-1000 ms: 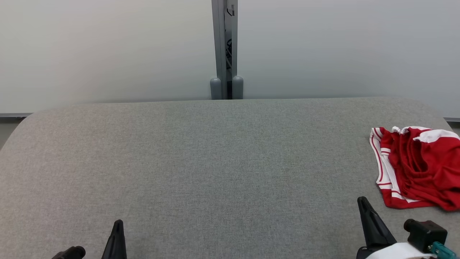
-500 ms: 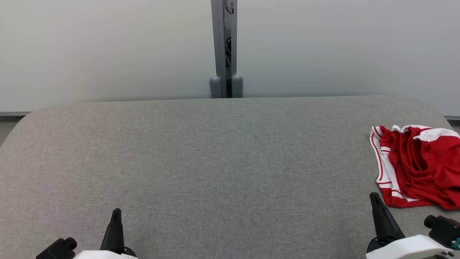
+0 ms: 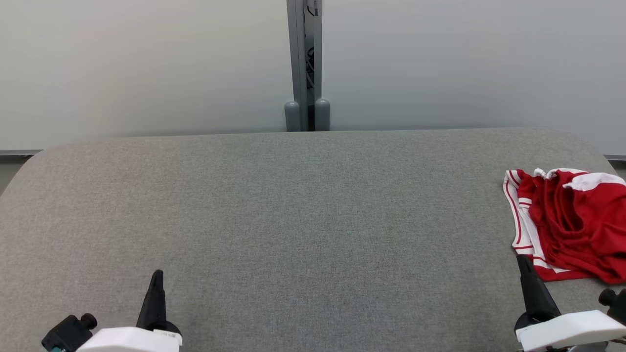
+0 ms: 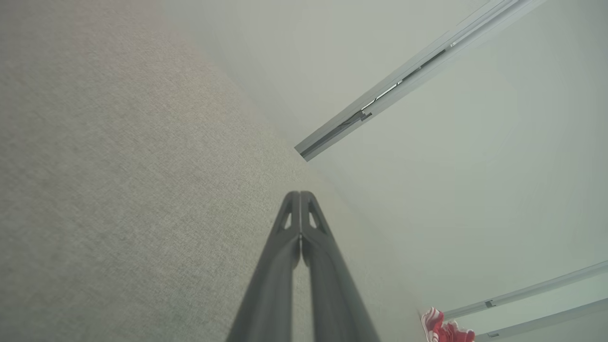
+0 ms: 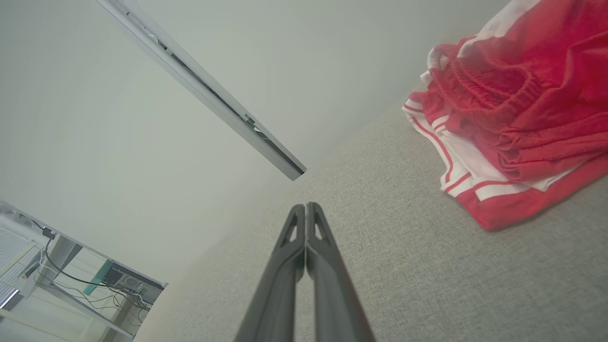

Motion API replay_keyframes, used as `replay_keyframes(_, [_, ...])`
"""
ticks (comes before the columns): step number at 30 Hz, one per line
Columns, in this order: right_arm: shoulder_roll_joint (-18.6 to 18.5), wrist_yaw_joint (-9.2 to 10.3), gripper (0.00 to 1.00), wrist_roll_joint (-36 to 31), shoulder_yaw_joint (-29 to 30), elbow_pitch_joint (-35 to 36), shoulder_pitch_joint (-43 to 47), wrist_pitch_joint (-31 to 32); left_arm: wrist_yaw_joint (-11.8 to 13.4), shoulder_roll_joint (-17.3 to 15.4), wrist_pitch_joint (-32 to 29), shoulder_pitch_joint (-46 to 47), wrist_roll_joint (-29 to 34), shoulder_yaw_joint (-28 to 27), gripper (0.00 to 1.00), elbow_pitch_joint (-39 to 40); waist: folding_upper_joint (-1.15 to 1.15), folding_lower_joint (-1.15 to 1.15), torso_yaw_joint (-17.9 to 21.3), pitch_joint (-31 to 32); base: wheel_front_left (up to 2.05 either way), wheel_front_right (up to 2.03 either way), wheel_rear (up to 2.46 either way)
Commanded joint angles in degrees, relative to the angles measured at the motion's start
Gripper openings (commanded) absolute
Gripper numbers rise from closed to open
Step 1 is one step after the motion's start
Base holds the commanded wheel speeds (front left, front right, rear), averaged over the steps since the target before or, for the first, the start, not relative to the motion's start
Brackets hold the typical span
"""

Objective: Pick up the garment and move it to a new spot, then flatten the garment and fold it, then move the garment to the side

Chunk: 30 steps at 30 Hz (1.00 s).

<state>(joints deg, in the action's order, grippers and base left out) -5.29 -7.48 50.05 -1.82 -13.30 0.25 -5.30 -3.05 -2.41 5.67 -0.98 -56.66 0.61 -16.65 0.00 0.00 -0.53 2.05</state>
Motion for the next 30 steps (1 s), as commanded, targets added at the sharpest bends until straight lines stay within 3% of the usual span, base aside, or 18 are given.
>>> replay_keyframes(1, [-0.45,-0.02,0.00,2.33,0.74,1.03,-1.50,0.52,-0.54,-0.28,-0.38,1.76,-1.72,-0.46,0.00,0.98,0.00,0.00,0.01,-0.04,0.00,0.00,0.00])
replay_keyframes(30, [-1.07,-0.02,0.00,21.78,3.95,1.36,-2.62,4.97,-2.31,-0.42,-4.23,4.62,-16.93,-1.26,0.00,1.85,0.00,0.00,0.20,-0.76,0.00,0.00,0.00])
